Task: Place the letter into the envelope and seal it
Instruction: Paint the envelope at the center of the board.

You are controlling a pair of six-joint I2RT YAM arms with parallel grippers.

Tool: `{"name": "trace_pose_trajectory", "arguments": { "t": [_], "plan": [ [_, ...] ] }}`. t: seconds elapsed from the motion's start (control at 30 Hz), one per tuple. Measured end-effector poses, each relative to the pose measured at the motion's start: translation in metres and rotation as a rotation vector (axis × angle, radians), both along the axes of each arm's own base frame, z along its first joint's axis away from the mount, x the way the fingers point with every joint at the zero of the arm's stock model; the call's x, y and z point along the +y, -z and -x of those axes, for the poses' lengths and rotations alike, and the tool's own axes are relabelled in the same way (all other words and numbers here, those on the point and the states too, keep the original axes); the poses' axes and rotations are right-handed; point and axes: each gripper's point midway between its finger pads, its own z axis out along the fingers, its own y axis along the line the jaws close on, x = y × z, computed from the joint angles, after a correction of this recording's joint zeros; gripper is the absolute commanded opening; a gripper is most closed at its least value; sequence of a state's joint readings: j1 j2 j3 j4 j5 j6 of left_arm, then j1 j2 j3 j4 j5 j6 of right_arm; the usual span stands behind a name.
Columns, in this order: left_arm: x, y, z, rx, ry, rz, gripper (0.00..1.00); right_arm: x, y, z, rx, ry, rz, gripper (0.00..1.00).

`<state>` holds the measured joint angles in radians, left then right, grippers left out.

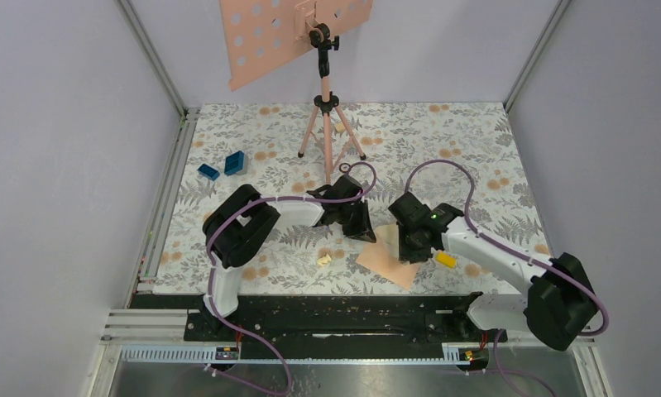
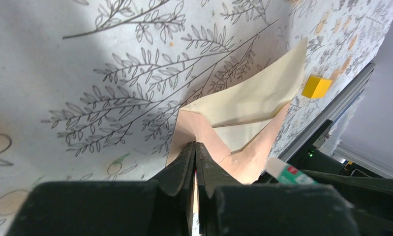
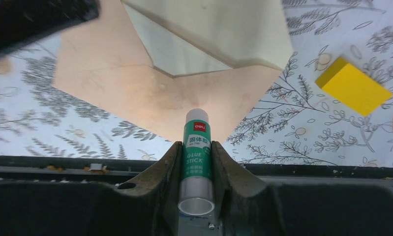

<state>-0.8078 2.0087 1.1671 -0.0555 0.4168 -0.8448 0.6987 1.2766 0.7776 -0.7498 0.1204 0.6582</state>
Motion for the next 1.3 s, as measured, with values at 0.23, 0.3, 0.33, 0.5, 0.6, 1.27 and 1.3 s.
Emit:
{"name": "trace_pose_trajectory", "arguments": {
  "t": [0.23, 0.3, 0.33, 0.5, 0.6, 1.27, 1.3],
  "plan": [
    [0.013, -0.001, 0.009, 0.016, 0.01, -0.051, 0.03, 0.0, -0.057, -0.032, -0.154, 0.06, -0.108, 0.0],
    [0.017, -0.001, 0.011, 0.015, 0.008, -0.064, 0.06, -0.005, -0.07, -0.038, -0.194, 0.083, -0.138, 0.0],
    [0.019, -0.001, 0.012, 0.015, 0.007, -0.072, 0.08, -0.007, -0.075, -0.04, -0.211, 0.092, -0.149, 0.0],
    [0.031, -0.016, 0.018, 0.003, 0.003, -0.099, 0.15, -0.012, -0.099, -0.044, -0.288, 0.131, -0.242, 0.0],
    [0.033, -0.038, 0.017, -0.036, 0.002, -0.077, 0.18, -0.011, -0.112, -0.049, -0.336, 0.151, -0.319, 0.0],
    [0.048, -0.138, 0.026, -0.2, 0.008, 0.045, 0.27, -0.029, -0.058, -0.098, -0.307, 0.546, -0.785, 0.0],
    [0.049, -0.137, 0.027, -0.196, 0.009, 0.041, 0.27, -0.036, -0.056, -0.103, -0.315, 0.586, -0.798, 0.0]
  ]
}}
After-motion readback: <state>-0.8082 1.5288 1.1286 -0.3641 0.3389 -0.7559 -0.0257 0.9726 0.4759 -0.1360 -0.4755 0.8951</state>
